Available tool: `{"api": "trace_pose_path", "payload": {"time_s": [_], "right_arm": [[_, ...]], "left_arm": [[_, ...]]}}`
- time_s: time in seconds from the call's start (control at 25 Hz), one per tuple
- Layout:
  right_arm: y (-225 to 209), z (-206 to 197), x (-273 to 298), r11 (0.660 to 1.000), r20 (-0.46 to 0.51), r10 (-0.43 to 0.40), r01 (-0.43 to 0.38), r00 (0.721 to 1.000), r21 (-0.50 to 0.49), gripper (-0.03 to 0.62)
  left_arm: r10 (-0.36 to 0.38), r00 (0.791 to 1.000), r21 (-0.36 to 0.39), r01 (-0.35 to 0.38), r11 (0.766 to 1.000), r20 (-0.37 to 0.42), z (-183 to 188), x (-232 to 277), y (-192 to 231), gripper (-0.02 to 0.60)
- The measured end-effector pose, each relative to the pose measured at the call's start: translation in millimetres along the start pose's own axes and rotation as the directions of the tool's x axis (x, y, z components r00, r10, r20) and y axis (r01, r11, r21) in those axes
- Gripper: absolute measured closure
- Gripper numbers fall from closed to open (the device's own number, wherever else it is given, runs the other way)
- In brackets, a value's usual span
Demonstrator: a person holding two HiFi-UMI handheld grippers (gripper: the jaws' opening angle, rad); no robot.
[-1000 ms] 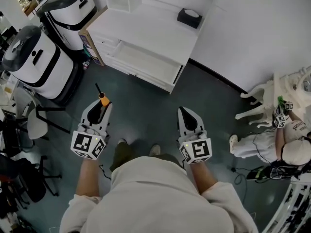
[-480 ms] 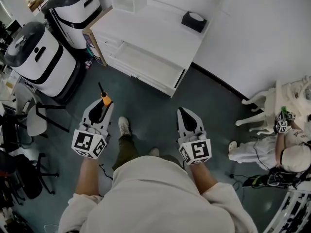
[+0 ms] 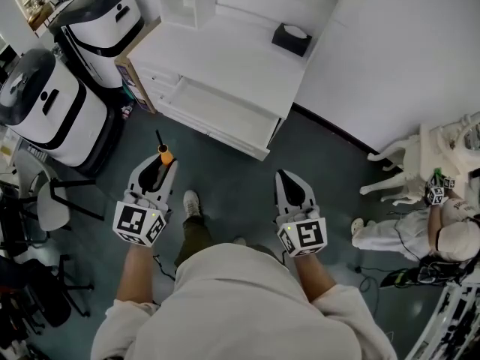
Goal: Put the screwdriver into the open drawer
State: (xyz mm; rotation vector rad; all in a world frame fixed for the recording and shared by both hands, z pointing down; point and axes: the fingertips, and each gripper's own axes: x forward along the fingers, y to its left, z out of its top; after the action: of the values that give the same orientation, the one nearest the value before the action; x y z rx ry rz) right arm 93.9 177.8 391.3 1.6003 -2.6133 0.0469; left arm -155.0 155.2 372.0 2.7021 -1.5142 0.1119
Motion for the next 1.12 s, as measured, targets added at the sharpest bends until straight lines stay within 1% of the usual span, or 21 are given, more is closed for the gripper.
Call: {"api": "trace_pose_path", "payload": {"time_s": [0.32, 0.6, 0.88, 1.12], "right_arm": [[-5.2, 5.3, 61.8, 0.999, -0.021, -0.053, 0.052, 0.998, -0.005, 0.590], [-6.0, 18.4, 134.8, 0.994, -0.028, -0.105, 0.105, 0.994, -0.015, 0.589], [-1.0, 33.3, 196.6, 0.983, -0.032, -0.181, 0.180, 0.983, -0.018, 0.589], [1.0, 46.4, 231.1, 0.972, -0.018, -0.233, 0.233, 0.972, -0.016, 0.590]], "left_arm": [[-0.045, 0.999, -0.005, 0.045, 0.999, -0.012, -3.6, 44.7, 58.6, 0.469], [-0.102, 0.994, 0.010, 0.102, 0.995, -0.035, -8.1, 87.9, 119.7, 0.469], [-0.170, 0.984, 0.008, 0.171, 0.985, -0.057, -8.5, 122.6, 180.7, 0.469], [-0.223, 0.972, 0.027, 0.226, 0.974, -0.070, -6.9, 148.2, 215.2, 0.469]]}}
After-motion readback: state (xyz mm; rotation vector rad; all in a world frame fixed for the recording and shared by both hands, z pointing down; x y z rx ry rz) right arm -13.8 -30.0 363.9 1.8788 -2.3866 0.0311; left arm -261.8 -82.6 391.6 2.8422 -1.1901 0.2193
